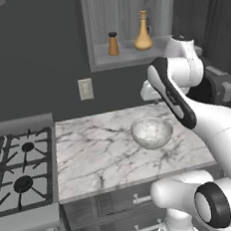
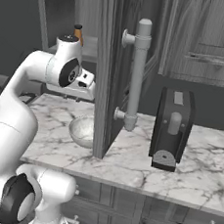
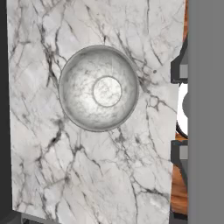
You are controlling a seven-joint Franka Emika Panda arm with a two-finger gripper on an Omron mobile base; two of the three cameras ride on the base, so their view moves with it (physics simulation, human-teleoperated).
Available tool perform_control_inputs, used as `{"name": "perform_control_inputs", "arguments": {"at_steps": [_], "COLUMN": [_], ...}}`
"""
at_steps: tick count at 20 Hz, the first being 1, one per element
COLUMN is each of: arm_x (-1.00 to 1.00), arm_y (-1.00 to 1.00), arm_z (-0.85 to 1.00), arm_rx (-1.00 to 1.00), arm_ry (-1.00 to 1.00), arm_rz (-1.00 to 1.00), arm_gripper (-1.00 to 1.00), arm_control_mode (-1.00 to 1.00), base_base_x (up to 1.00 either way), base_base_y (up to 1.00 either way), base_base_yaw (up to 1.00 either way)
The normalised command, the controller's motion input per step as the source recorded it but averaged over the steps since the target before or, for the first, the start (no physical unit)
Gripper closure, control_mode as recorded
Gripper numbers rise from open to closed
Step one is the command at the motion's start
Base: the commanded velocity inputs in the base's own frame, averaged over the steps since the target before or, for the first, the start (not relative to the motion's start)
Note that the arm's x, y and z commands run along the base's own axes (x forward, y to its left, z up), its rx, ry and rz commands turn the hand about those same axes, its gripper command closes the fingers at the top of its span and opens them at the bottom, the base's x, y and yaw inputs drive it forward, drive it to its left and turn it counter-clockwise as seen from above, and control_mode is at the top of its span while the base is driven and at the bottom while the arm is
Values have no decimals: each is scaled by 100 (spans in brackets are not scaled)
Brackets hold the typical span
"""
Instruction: Retrieve the bottle and the shaker from the cabinet and place them next to the mixing bowl on the counter. Then add garlic from the fridge to the mixing bowl.
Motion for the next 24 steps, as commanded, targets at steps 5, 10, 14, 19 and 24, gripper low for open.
{"name": "perform_control_inputs", "arguments": {"at_steps": [5,10,14,19,24], "arm_x": [-4,-7,-1,0,0], "arm_y": [0,0,-4,-11,-17], "arm_z": [3,20,32,38,41], "arm_rx": [0,0,1,5,5], "arm_ry": [-6,-12,-10,-11,-9], "arm_rz": [0,0,0,0,0], "arm_gripper": [-100,-100,-100,-100,-100], "arm_control_mode": [-100,-100,-100,-100,-100], "base_base_x": [0,0,0,0,0], "base_base_y": [0,0,0,0,0], "base_base_yaw": [0,0,0,0,0]}}
